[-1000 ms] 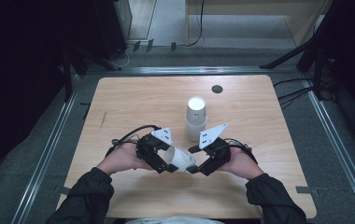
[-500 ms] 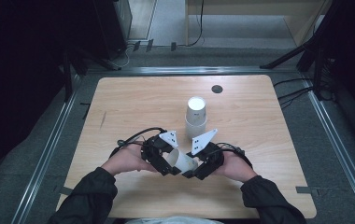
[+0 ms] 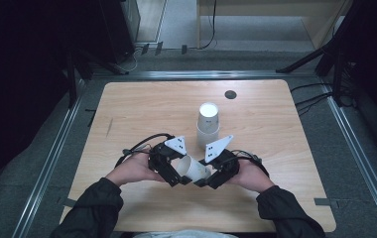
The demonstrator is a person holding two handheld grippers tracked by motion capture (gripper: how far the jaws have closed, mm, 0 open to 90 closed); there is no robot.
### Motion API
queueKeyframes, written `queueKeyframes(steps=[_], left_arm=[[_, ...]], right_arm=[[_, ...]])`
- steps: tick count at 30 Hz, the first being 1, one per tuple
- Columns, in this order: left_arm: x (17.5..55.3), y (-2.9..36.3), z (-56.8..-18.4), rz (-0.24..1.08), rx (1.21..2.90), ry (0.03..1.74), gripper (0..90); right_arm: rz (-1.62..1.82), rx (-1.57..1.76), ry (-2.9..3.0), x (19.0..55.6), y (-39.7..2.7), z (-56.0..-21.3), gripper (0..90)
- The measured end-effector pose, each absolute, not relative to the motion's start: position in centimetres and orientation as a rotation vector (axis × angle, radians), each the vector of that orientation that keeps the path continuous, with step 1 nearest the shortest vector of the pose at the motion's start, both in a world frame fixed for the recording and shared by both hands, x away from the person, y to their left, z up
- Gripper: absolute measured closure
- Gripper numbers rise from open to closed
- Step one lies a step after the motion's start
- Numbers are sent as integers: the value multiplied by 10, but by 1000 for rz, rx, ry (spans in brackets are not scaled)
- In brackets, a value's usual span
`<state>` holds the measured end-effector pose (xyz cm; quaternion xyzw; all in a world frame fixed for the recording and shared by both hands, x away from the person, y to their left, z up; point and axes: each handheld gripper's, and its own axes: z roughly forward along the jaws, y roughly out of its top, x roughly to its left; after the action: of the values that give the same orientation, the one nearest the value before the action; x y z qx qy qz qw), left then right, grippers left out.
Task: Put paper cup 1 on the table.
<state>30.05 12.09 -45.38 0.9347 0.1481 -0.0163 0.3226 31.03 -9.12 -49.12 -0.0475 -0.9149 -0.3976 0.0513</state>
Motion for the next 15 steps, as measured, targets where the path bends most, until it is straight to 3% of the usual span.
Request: queueKeyframes(steps=[15], left_arm=[[301, 140, -446, -20, 2302, 434, 116]], right_arm=[[-1367, -198, -2710, 316, -105, -476, 339]])
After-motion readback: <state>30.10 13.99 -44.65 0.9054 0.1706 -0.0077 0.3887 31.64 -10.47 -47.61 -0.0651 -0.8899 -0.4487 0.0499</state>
